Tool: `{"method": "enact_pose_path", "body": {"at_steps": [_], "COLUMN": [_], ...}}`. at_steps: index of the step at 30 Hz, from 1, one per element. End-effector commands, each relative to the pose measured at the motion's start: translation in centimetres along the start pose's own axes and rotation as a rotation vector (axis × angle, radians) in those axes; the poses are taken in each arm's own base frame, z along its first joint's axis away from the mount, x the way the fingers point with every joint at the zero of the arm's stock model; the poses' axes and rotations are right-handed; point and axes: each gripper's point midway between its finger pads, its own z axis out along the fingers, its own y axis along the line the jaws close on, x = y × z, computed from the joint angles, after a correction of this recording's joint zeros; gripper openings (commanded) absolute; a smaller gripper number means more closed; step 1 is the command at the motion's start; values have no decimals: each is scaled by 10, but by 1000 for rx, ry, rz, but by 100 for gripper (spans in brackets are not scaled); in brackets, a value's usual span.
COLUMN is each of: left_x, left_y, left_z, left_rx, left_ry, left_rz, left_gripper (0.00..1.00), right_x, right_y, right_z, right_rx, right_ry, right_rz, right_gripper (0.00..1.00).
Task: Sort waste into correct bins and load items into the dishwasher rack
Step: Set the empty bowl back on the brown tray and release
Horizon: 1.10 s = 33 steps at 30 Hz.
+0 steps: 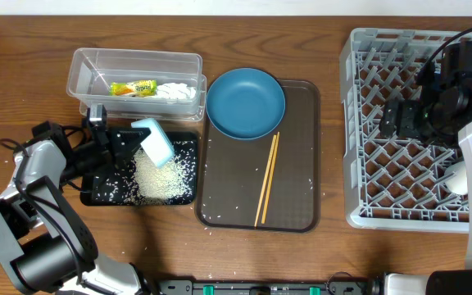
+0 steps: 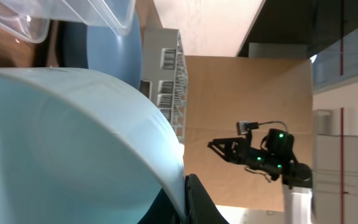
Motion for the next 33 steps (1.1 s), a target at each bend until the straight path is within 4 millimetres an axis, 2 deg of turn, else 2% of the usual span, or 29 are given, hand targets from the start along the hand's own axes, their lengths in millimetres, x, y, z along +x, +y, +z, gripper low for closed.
{"method": "enact_pose_path", "body": {"at_steps": [1,6,10,14,16,20,25,32,33], "left_x": [14,61,103,127,139,159,170,196,198], "left_y": [-22,-14,9,42,51,59,71,69,67], "left_z": [11,48,77,108,124,156,175,209,212], "left_rx": [24,-194,-430,-665,-741,-810,-941,-843,-829], "left_ry": [40,231,412,513,536,545,478,507,505], "left_rz": [84,231,353,463,532,679,775,866,878], "left_gripper": [6,6,6,7,6,6,7,7,10], "right_x": [2,2,1,1,1,1,1,1,1], "right_y": [0,0,0,0,0,0,3,7,7], "right_z": [2,2,2,2,2,2,2,2,2], "right_rx": [4,3,3,3,3,3,-11,-35,-35], "right_ry": [8,7,5,6,6,6,6,4,4], "right_rz": [-17,-17,-17,-17,-17,-17,-17,-18,-18], "right_gripper": [98,98,99,99,99,99,99,99,99]}}
